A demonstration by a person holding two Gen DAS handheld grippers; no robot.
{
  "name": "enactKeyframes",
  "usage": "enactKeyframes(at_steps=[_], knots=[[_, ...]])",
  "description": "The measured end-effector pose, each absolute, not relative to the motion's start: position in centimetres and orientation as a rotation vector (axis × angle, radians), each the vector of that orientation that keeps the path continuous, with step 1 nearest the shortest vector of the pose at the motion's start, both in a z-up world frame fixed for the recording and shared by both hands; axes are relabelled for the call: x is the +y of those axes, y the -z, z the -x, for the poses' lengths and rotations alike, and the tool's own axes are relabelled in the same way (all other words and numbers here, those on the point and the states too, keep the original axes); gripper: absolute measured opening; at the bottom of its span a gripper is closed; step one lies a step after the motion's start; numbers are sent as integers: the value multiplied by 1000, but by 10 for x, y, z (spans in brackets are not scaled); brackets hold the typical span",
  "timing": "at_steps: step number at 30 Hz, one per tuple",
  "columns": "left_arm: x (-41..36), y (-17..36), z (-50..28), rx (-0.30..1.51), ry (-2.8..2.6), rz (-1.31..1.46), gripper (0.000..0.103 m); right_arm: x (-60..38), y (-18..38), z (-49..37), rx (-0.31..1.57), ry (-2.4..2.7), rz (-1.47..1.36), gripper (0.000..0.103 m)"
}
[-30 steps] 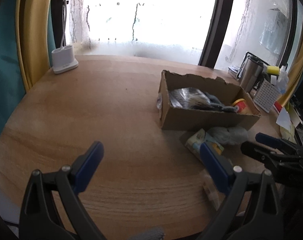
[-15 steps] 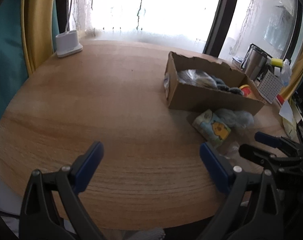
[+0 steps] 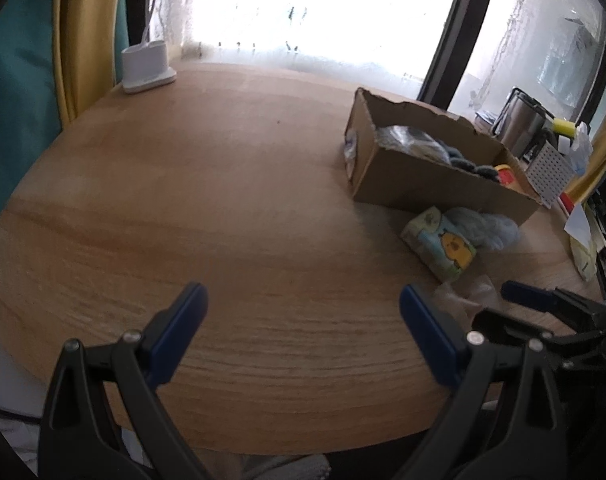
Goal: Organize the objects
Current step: 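Grasp the clear pastry snack bag with the right tool, then grasp the capybara tissue pack with the left tool while the right tool holds the snack bag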
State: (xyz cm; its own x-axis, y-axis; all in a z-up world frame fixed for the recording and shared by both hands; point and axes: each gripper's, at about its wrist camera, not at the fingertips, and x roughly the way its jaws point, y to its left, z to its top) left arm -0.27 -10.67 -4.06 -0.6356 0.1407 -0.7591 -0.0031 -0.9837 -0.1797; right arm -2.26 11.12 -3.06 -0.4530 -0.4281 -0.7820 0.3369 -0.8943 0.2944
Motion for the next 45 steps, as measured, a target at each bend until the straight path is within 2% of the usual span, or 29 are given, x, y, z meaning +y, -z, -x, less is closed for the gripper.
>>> enactKeyframes(at_steps=[15,17,19,24,45], knots=[[-109,50,3,-254,-2750,1343,98,95,45,20,-68,2292,-1374,88],[-109,51,2,-264,-2748,1347,98,94,45,20,-56,2290,-1372,86],[-108,51,2,-263,-2750,1349,98,94,45,20,-45,2298,-1371,79],[-104,49,2,-240,-2746,1350,98,97,45,19,-42,2306,-1365,73],[-59,41,14,-149,-2698,1339,98,140,36,20,-78,2397,-1336,70]])
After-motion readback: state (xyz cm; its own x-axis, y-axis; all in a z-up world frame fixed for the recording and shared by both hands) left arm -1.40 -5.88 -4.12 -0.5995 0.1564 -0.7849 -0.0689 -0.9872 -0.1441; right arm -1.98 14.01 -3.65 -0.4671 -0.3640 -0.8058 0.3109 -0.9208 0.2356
